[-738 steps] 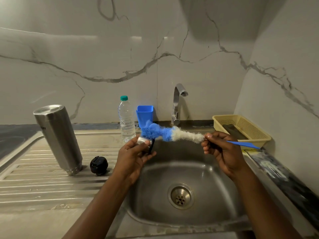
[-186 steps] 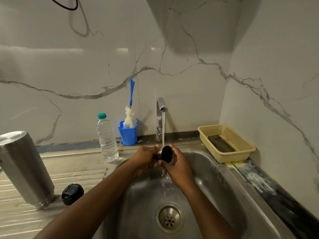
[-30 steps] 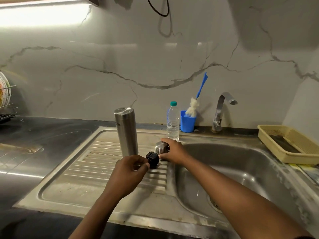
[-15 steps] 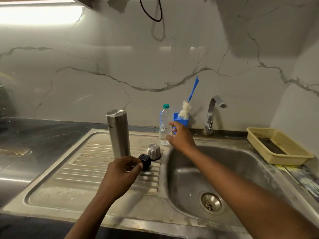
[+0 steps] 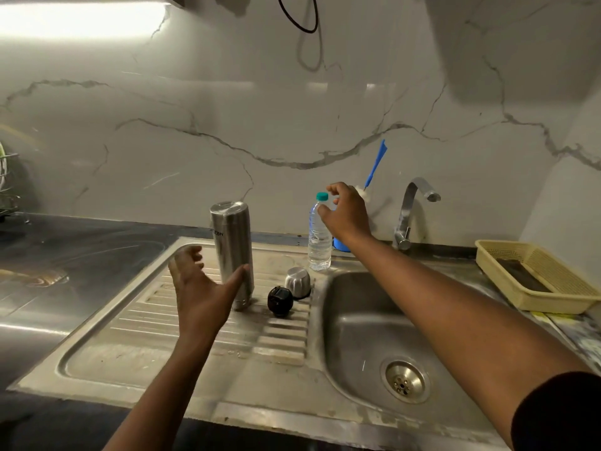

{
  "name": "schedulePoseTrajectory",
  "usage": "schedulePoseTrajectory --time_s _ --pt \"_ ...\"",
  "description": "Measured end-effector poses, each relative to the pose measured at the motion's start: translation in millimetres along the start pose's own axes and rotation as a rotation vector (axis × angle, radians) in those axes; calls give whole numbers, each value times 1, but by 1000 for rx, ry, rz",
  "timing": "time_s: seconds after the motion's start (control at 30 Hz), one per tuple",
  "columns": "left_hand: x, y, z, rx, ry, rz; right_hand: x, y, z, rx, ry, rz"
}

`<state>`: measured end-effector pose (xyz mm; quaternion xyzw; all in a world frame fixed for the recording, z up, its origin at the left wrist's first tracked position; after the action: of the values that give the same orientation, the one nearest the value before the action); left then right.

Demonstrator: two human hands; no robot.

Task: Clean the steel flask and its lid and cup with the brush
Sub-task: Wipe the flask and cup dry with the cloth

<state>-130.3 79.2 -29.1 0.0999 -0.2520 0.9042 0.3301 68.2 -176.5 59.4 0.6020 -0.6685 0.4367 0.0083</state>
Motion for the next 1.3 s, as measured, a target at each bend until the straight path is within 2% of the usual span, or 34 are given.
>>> schedulePoseTrajectory --time_s 0.17,0.33,0.53,0.73,0.93,1.07,1.17,1.3 --pt "-28 -25 3 90 87 -219 -6 6 -14 61 -54 -6" --pt "-29 -35 21 -22 92 -227 -10 13 -35 160 -89 -56" --pt "-37 -40 91 -184 185 -219 7 21 -55 203 -186 -81" --pt "-76 -19 135 -167 342 -343 52 26 -52 163 -358 -107" --pt "-134 28 137 -23 568 -526 93 50 0 114 -345 -260" --pt "-178 68 129 120 667 -670 126 71 57 61 -186 -342" --pt "-202 96 130 181 673 -749 168 74 111 5 15 -329" --pt "-219 118 134 193 658 -815 233 61 184 -157 206 -205"
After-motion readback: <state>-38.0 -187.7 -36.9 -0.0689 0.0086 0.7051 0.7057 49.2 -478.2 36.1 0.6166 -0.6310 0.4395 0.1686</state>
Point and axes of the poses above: each hand's wrist, its own y-axis away from the middle knuckle, its own x-axis out of the back of the hand, z = x × y, the point moved 7 cm from there along -y, towards the middle knuckle, and after that the axes turned 4 degrees about x, right-handed, at the moved point
